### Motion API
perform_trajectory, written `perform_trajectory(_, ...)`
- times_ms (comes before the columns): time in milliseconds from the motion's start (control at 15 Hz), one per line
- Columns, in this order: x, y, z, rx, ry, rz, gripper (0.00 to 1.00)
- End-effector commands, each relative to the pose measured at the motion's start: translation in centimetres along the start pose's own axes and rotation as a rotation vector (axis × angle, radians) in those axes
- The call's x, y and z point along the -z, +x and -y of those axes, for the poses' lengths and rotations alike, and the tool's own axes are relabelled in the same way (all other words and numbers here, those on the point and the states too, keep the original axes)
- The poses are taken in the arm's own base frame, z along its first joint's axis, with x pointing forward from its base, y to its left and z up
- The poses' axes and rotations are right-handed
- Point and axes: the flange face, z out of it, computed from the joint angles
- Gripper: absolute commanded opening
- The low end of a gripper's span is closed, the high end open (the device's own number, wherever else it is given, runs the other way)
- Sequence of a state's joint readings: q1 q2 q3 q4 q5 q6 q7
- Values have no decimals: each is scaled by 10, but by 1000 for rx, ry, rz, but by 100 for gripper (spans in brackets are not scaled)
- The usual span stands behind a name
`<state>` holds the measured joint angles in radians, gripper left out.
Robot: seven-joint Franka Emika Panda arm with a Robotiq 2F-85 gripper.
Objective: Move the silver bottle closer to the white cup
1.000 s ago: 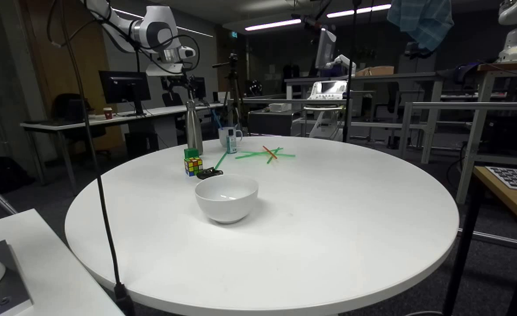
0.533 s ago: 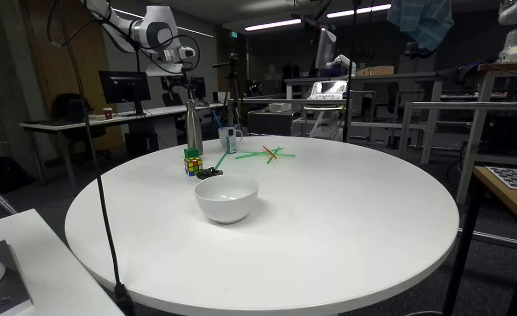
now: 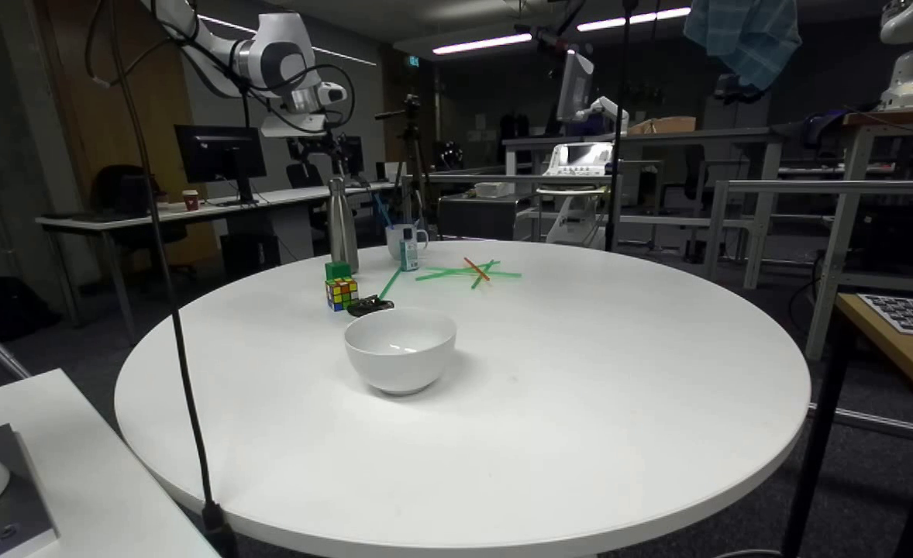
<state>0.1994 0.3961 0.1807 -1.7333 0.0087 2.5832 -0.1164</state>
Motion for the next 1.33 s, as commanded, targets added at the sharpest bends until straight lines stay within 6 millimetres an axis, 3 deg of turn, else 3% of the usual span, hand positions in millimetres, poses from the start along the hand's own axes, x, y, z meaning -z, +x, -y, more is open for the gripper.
perform_trajectory(0, -17, 6, -7, -21, -16, -75, 100)
perform_trajectory(467, -46, 0, -15, -43, -8, -139, 100)
perform_trajectory(1267, -56, 3, -11, -50, 19, -244, 100)
